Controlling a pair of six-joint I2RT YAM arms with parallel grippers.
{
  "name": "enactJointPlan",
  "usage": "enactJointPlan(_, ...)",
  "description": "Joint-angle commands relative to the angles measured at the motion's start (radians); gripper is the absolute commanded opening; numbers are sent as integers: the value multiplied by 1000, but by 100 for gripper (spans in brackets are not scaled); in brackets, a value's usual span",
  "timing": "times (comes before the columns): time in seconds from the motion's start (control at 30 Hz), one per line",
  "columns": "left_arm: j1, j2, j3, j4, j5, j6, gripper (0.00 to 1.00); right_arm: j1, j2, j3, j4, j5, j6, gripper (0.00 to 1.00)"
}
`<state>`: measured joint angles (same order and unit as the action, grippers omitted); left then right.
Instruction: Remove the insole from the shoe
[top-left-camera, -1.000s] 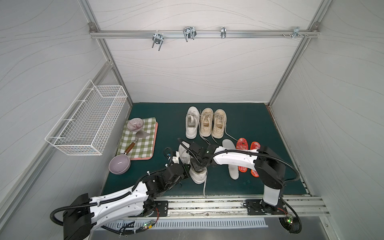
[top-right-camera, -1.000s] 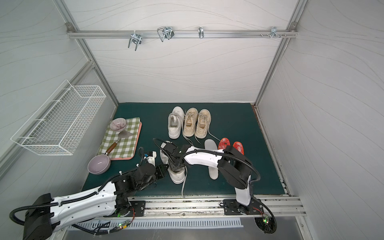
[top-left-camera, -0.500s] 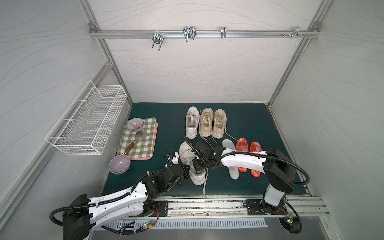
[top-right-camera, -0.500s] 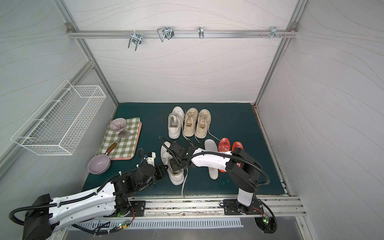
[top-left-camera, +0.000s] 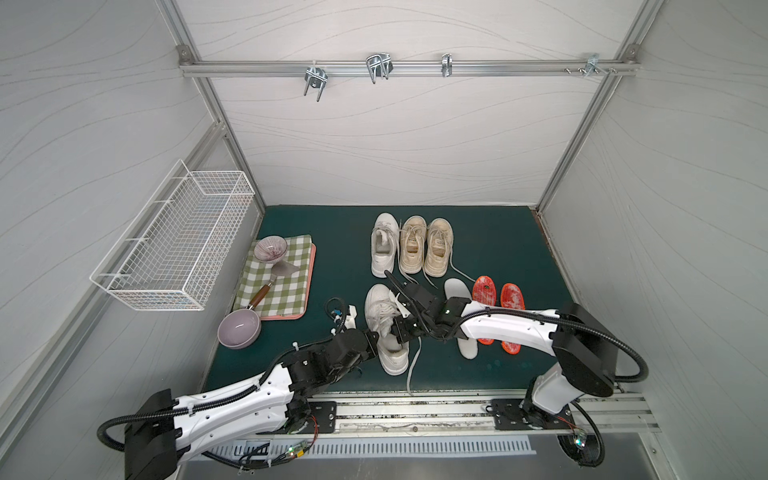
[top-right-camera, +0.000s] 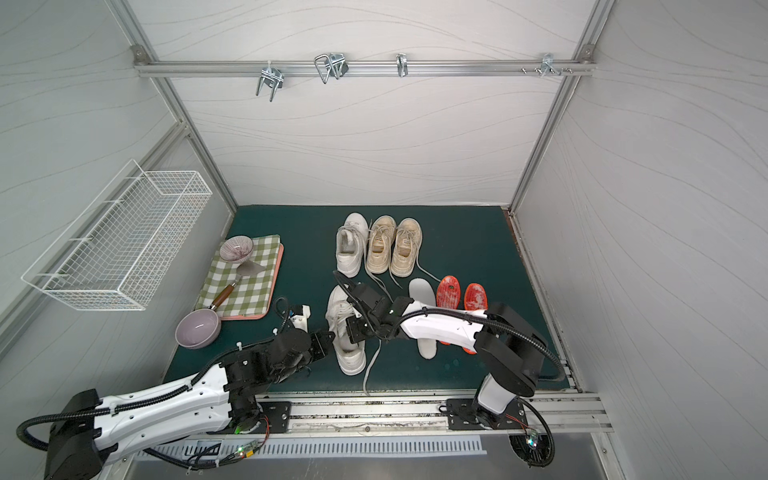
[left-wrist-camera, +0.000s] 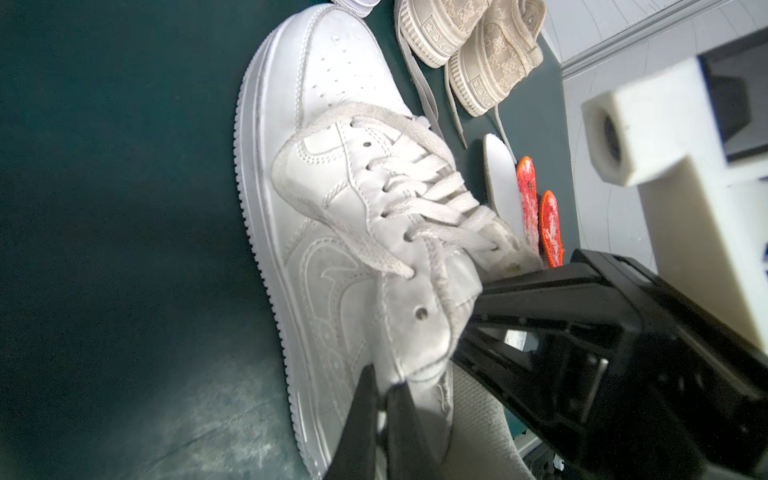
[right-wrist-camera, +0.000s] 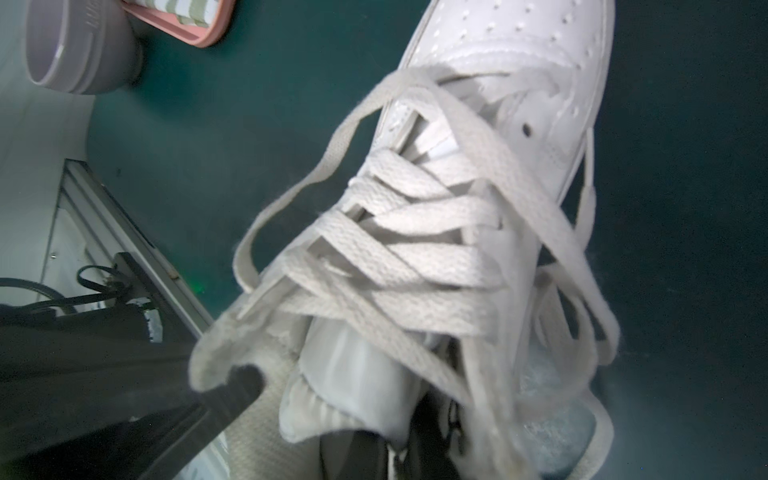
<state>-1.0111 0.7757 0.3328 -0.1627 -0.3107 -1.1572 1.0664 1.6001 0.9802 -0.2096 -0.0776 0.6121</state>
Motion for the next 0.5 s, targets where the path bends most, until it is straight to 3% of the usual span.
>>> enactJointPlan(0.0, 15, 10, 27, -133, -161, -21, 0, -29, -79, -30, 10, -62, 22, 0)
enactJointPlan(0.47, 15, 18, 32, -200, -189, -25, 0, -65, -199, -133, 202, -160, 63, 0)
